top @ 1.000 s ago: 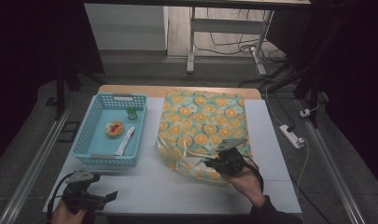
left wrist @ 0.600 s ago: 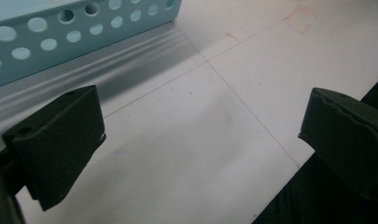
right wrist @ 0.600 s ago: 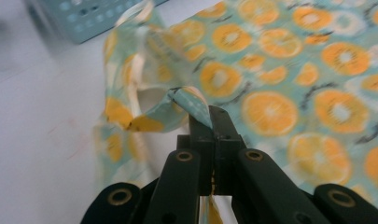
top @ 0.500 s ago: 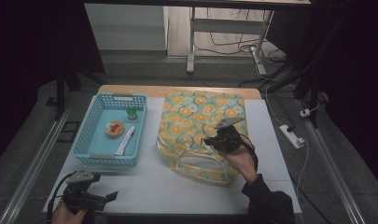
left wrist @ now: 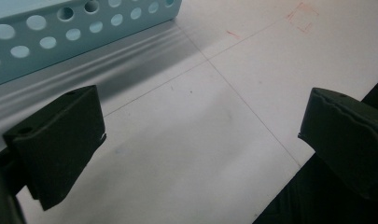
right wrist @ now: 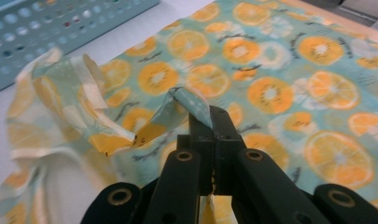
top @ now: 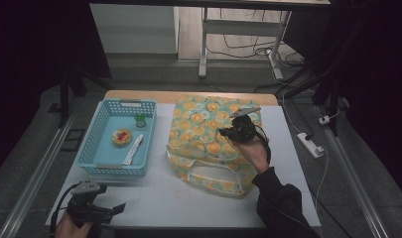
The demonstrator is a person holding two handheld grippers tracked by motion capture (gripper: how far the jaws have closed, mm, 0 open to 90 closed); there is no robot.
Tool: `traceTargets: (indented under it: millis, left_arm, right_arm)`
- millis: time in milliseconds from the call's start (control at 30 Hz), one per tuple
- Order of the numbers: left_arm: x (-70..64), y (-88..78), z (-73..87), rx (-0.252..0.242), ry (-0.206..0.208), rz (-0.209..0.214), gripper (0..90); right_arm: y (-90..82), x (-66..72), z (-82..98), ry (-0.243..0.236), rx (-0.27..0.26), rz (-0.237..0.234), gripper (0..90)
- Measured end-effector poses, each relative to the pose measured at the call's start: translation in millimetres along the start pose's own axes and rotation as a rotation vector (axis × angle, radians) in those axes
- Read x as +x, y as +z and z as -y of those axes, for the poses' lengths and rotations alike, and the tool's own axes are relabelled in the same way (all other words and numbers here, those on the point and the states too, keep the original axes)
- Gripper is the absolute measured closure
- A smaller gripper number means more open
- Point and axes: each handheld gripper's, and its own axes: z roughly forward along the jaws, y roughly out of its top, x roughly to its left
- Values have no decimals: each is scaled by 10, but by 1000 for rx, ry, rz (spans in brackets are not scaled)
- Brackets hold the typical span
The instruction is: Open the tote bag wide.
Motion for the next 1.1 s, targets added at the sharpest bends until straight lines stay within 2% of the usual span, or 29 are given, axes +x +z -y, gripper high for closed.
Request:
traceTargets:
  millis: [100,133,200,333,400,500,633,733,767,800,833,900,933,1100]
  left_arm:
    - [1,0,0,1,-1,0,1]
    - [1,1,0,1,-1,0,1]
    - [2,1,0,1,-2,0,1]
    - [2,3,-1,2,-2,0,2]
    - [0,5,-2,4,0,-1,2]
    - [-3,8,-3,4,-1,-3,2]
    - [-5,10,-4,7,0,-4,3]
    - [-9,12,-5,8,2,-5,3]
    - [-10,11,-5,9,4,-6,3]
    - [-10,11,-5,9,4,-6,3]
    - [-11,10,-5,8,5,-6,3]
    - [-12,10,-4,7,5,-7,3]
    - [-11,9,-3,6,5,-6,3]
    - [-7,6,-2,4,3,-5,3]
  right_arm:
    - [35,-56,-17,3,1,14,897]
    - [86,-130,-27,8,4,29,897]
    - [104,-153,-27,15,5,33,897]
    - [245,-296,8,34,22,59,896]
    - [277,-322,23,38,28,64,896]
    - [419,-406,106,46,64,74,893]
    - [516,-427,180,48,106,77,877]
    - [554,-433,210,44,125,84,798]
    - [538,-423,200,50,118,83,724]
    - [538,-423,200,50,118,83,724]
    - [494,-409,173,50,102,87,646]
    - [473,-403,160,53,94,89,612]
    - [405,-390,126,58,73,92,548]
    - [305,-344,89,48,56,83,438]
